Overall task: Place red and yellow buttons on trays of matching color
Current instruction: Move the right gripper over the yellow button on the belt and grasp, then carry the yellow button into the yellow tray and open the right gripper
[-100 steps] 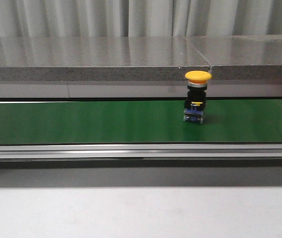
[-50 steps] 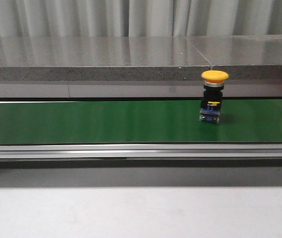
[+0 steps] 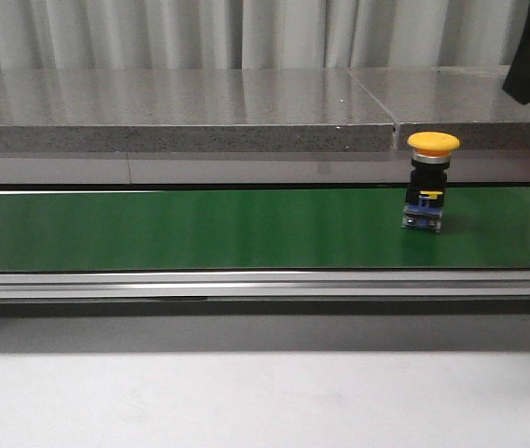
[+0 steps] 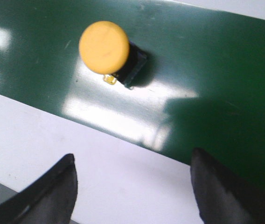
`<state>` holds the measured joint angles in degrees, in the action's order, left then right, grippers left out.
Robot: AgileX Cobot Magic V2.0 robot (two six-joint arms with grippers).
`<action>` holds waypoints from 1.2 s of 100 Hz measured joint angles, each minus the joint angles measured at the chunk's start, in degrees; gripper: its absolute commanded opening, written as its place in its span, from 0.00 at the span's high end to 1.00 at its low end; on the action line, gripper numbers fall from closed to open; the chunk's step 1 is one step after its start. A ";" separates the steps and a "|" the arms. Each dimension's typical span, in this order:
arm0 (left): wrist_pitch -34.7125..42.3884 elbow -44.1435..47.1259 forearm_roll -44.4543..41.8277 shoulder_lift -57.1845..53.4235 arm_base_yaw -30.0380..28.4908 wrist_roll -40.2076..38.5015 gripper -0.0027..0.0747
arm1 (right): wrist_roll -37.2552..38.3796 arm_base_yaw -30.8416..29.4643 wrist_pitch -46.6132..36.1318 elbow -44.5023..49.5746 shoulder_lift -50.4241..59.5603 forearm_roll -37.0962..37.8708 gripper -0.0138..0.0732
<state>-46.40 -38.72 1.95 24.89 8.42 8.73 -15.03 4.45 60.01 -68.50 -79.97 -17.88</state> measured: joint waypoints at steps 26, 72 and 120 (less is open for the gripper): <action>0.00 0.00 0.00 0.00 0.00 0.00 0.99 | -3.11 2.20 -2.56 -3.36 -7.23 -0.35 0.24; 0.00 0.00 0.00 0.00 0.00 0.00 0.99 | -4.82 2.20 -8.59 -5.44 -15.96 -0.43 0.51; 0.00 0.00 0.00 0.00 0.00 0.00 0.99 | 1.53 0.10 -12.34 -5.07 -10.10 0.08 0.70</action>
<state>-46.40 -38.72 1.95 24.89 8.42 8.73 -13.50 4.55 47.67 -73.56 -90.07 -17.80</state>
